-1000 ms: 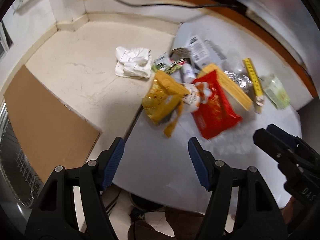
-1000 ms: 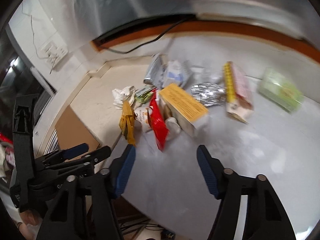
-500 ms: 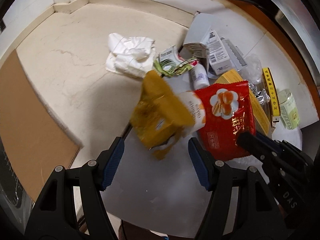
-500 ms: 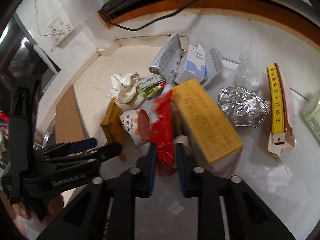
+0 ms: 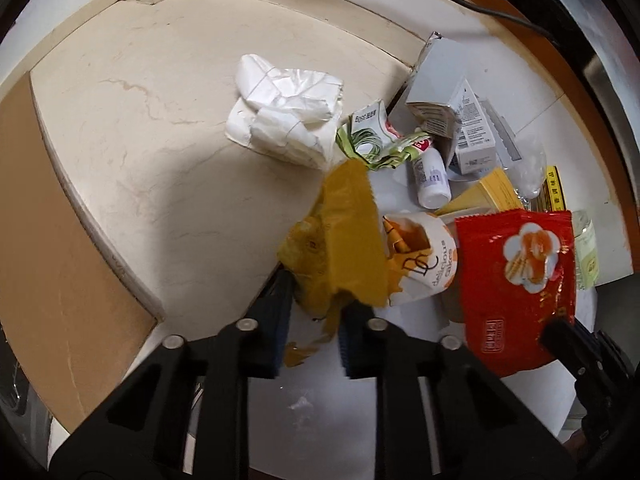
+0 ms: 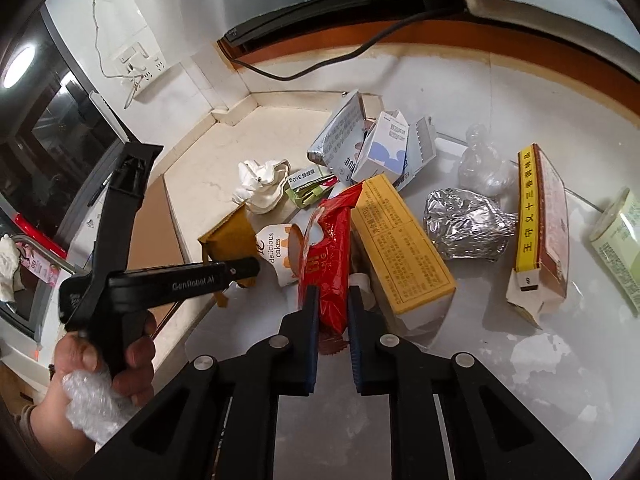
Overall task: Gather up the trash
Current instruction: 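Grasp the yellow snack bag with the left tool while the right tool grasps the red wrapper, then carry both wrappers over the trash bin and open both tools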
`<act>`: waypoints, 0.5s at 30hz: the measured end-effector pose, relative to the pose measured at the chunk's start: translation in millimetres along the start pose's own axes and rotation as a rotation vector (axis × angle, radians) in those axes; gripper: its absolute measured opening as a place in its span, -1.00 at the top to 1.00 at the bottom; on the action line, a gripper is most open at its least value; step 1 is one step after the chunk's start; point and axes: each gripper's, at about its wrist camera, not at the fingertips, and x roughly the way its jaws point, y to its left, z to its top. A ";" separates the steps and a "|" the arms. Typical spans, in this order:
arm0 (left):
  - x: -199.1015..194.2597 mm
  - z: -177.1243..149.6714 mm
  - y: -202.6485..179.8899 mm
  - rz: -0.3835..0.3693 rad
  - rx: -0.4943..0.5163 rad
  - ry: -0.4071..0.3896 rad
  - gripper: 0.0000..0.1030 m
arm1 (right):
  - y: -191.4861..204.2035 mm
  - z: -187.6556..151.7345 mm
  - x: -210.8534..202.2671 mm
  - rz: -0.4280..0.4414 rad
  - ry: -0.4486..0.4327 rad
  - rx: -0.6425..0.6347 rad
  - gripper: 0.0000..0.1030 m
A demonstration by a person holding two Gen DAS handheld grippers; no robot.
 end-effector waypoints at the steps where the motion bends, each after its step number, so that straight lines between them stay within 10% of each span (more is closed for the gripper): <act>1: -4.3 -2.6 0.7 0.005 0.005 -0.014 0.77 | 0.8 -1.0 -3.3 0.000 -0.005 0.000 0.76; 15: -117.0 -67.9 9.1 -0.108 0.153 -0.080 0.83 | 42.7 -34.0 -84.1 -0.070 -0.150 0.049 0.88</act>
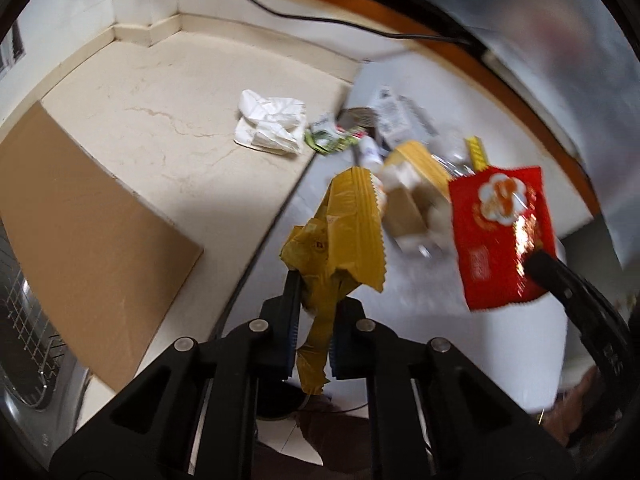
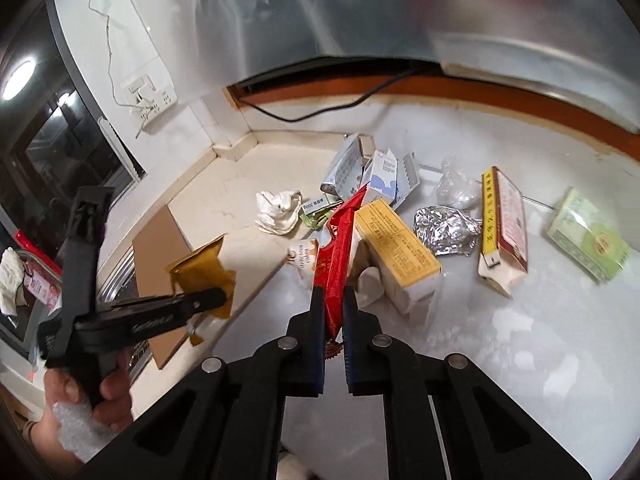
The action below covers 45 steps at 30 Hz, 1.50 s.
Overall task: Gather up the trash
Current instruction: 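Carry both wrappers over the trash bin and open both tools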
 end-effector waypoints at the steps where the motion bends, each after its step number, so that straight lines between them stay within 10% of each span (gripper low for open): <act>1: -6.6 -4.4 -1.7 -0.008 0.016 -0.001 0.83 | 7.0 -5.2 -9.9 -0.010 -0.016 0.013 0.88; 22: -69.9 -148.1 29.5 -0.145 0.305 0.126 0.83 | 162.3 -184.6 -94.9 -0.173 0.006 0.062 0.91; 35: -28.3 -215.2 33.8 -0.099 0.231 0.191 0.83 | 145.5 -255.0 -73.6 -0.158 0.153 0.068 0.91; 45: 83.3 -283.8 68.0 0.027 0.099 0.272 0.83 | 95.5 -336.5 21.4 -0.051 0.289 0.127 0.91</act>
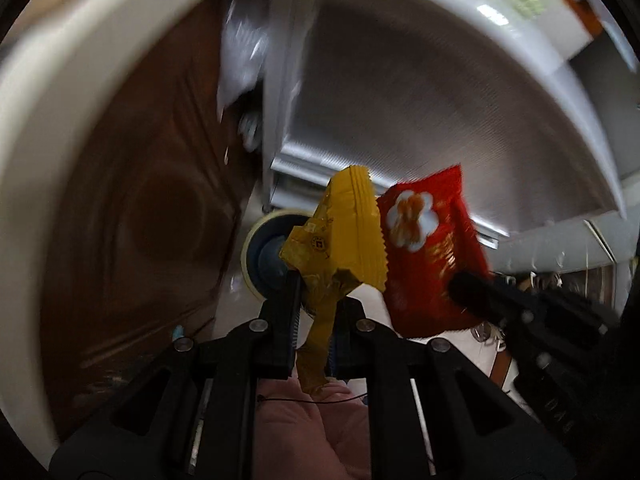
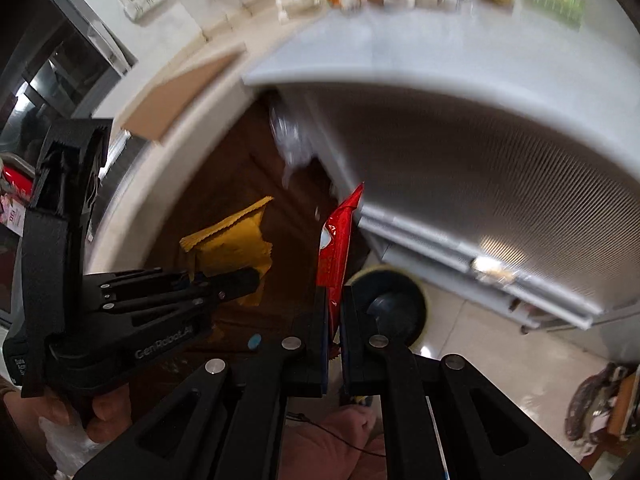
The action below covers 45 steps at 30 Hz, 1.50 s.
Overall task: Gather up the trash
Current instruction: 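Carry both wrappers over the trash bin and open both tools, then raise both tools from the bin back toward the counter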
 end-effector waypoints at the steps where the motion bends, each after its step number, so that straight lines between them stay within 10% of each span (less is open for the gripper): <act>1: 15.8 -3.4 5.1 0.008 -0.018 0.009 0.83 | -4.6 -4.3 12.3 0.010 0.011 0.004 0.91; 17: 235.9 -18.9 32.0 0.086 -0.030 0.149 0.79 | -108.2 -73.0 267.1 -0.066 0.154 0.135 0.91; 22: 256.7 -17.6 33.6 0.096 -0.022 0.179 0.59 | -129.2 -78.7 299.9 -0.067 0.161 0.181 0.57; 27: 256.3 -15.6 33.3 0.090 -0.024 0.187 -0.18 | -135.5 -76.1 304.2 -0.055 0.144 0.207 0.25; 45: 193.3 -14.8 33.1 0.093 -0.042 0.166 -0.19 | -125.7 -72.1 238.5 -0.082 0.109 0.217 0.25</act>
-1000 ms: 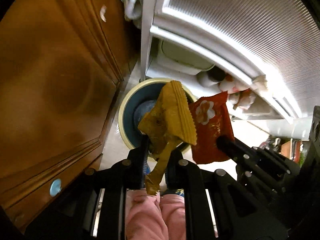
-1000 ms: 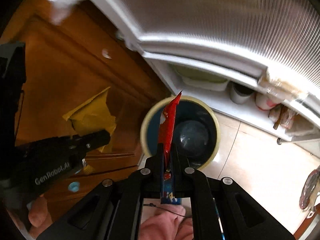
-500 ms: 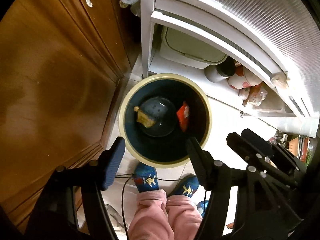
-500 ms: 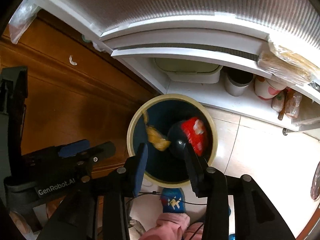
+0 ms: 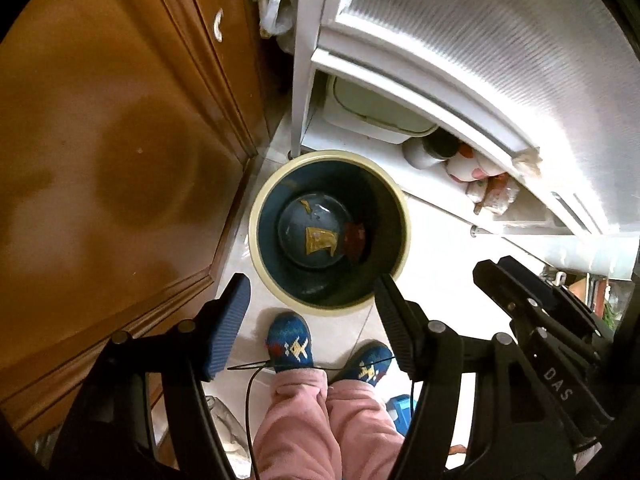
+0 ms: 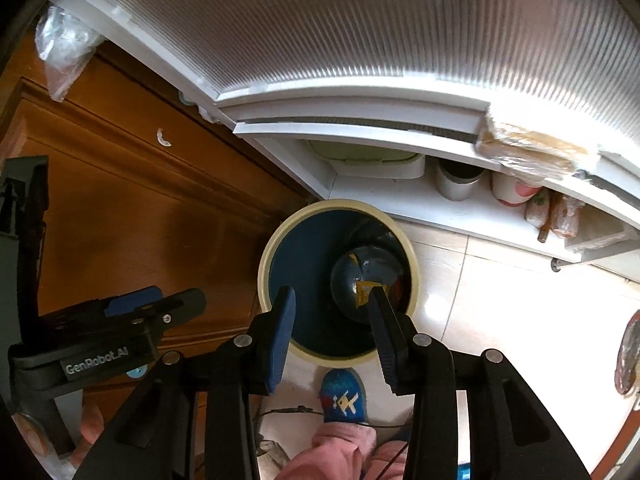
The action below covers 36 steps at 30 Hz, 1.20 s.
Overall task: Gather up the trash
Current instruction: 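Raise both tools from the bin back toward the counter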
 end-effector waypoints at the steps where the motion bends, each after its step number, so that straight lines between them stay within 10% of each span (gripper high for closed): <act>1: -12.5 -1.9 -3.2 -0.006 0.005 -0.008 -0.19 | 1.2 -0.4 -8.6 0.001 0.000 0.005 0.25; 36: -463.8 3.3 -58.5 -0.119 0.233 -0.490 -0.19 | 151.8 54.9 -444.8 0.068 -0.443 -0.145 0.22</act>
